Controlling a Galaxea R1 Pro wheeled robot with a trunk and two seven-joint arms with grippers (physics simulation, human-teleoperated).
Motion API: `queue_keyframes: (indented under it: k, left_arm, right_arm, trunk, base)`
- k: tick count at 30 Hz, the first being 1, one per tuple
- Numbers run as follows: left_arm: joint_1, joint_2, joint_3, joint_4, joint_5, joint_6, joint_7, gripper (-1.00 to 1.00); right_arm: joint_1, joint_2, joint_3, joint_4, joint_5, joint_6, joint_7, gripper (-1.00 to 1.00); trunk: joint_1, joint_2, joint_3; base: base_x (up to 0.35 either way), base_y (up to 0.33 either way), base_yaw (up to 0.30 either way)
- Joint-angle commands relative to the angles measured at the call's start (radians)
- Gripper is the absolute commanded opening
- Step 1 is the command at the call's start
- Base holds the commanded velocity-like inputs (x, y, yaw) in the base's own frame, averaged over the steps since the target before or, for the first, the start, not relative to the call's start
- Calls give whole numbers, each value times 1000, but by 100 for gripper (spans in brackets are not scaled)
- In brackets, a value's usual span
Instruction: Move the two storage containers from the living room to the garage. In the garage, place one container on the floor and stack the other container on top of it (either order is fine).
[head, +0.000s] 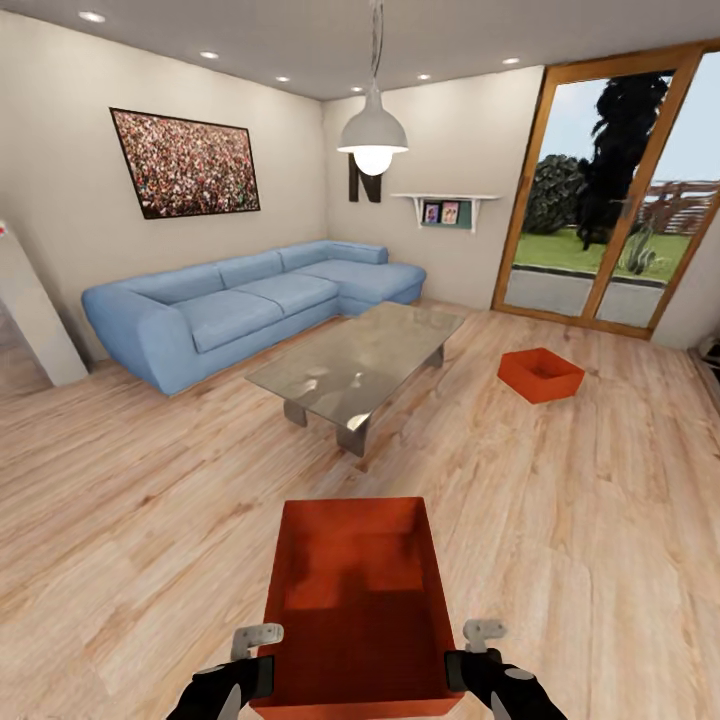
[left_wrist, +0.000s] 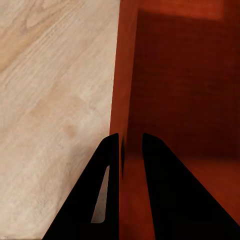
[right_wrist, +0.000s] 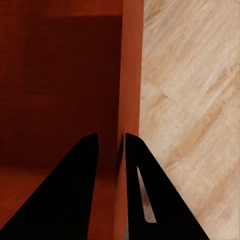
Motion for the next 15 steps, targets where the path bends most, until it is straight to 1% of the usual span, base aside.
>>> queue_keyframes:
  k: [1,15]
  left_arm:
    - [-1,0,4,-4,-18,2,12,-100]
    - [-1,1,4,-4,-18,2,12,-100]
  right_arm:
    - [0,-1,-2,1,6,6,-3,-100]
    - [0,-1,-2,1,6,6,-4,-100]
  trunk:
    - [-4,7,3]
    - [-58,105,56]
  base:
    - [0,0,298]
    - [0,0,291]
